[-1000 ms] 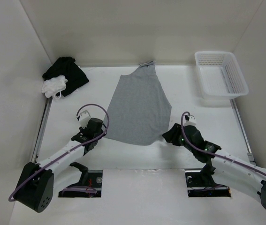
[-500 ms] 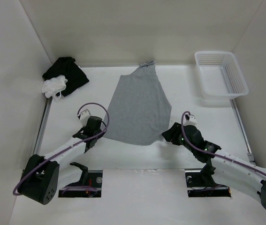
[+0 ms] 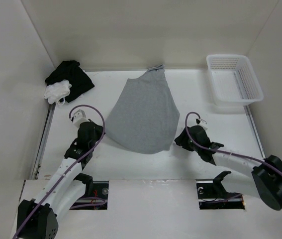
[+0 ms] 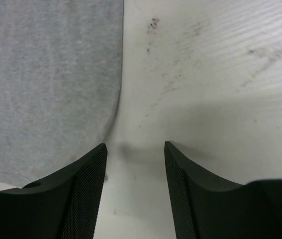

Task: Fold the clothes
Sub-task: Flatten the tank top out

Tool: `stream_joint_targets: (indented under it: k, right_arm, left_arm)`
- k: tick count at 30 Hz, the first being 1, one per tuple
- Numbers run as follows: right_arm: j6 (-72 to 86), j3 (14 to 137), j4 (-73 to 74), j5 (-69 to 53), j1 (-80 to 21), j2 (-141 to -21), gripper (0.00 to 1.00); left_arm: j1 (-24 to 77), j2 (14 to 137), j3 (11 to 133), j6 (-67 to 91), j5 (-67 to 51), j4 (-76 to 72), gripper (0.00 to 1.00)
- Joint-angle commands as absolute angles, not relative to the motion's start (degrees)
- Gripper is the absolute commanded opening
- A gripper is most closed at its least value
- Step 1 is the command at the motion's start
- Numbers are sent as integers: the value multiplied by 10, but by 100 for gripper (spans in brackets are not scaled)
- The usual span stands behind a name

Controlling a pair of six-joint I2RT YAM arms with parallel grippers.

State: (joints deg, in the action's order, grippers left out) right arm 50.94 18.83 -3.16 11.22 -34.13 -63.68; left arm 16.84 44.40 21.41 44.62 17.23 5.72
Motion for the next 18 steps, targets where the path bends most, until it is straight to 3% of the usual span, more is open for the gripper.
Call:
stream_joint_targets:
  k: [1, 5, 9, 10, 18]
  right_arm:
    - [507, 240, -130, 78, -336, -702, 53]
    - [515, 261, -185, 57, -337, -773, 43]
    - [518, 278, -221, 41, -337, -813, 7]
    - [512, 279, -215, 43, -337, -807, 4]
    - [520, 277, 99, 83, -432, -579, 3]
  left_arm:
    - [162, 453, 222, 443, 157, 40, 2]
    - [156, 461, 202, 454, 142, 12, 2]
    - [152, 466, 192, 459, 134, -11, 2]
    - [152, 465, 192, 460, 132, -11, 2]
    - [154, 396, 190, 457, 143, 24, 2]
